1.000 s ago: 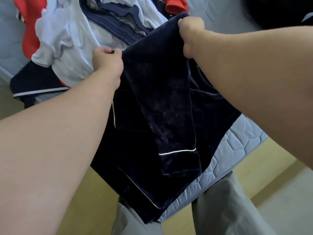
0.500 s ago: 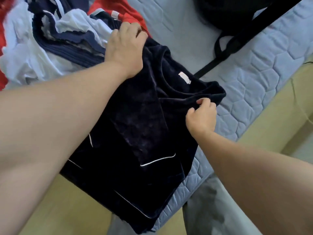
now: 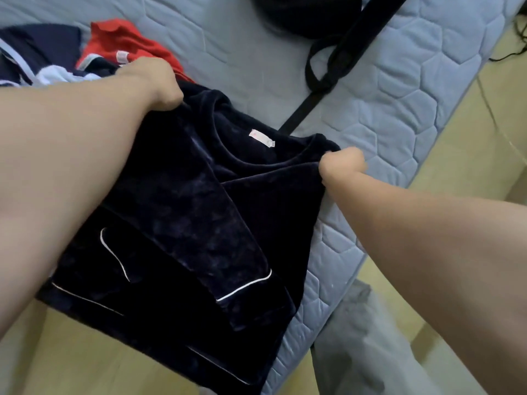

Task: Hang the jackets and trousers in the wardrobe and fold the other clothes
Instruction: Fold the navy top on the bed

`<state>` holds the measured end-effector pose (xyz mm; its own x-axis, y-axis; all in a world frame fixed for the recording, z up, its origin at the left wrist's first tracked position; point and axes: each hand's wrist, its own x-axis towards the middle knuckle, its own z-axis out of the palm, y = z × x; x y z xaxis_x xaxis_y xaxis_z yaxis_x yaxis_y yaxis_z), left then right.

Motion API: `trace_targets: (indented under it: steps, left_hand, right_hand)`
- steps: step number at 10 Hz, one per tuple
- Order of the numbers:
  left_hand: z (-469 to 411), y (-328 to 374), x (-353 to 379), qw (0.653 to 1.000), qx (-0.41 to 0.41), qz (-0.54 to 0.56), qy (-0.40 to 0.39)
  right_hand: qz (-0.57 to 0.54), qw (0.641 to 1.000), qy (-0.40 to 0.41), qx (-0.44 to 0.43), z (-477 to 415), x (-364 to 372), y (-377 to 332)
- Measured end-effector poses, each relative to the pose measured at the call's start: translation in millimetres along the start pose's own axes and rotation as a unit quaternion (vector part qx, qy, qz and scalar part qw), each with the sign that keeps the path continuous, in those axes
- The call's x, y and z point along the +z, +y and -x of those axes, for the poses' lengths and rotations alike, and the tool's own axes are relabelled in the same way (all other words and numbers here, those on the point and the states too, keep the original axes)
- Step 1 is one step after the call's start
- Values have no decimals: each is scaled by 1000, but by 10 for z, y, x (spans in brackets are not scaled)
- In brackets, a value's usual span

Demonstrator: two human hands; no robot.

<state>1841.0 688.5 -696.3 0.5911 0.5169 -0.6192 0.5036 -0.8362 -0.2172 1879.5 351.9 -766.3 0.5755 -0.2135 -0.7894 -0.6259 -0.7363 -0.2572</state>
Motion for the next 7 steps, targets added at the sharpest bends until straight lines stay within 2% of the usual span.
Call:
trace_targets:
  steps: [1, 2, 3, 4, 5, 7]
  left_hand:
    - [-1, -82, -104, 1000, -8, 14, 14]
    - [47, -149, -179, 999, -18, 15, 38]
    - [119, -159, -203, 999, -19, 23, 44]
    - [166, -148, -209, 998, -21, 35, 51]
    - [227, -111, -222, 997, -31, 38, 53]
    - [302, -48, -171, 988, -75, 130, 45]
  right_hand:
    - [-93, 994, -17, 48, -19, -112, 86]
    - [-183, 977, -92, 58, -15, -50, 64]
    - [-135, 983, -105, 73, 80, 32, -16]
    - [2, 991, -100, 87, 119, 37, -43]
    - [33, 994, -82, 60, 214, 9, -52]
    - [-126, 968, -157, 152, 236, 11, -111]
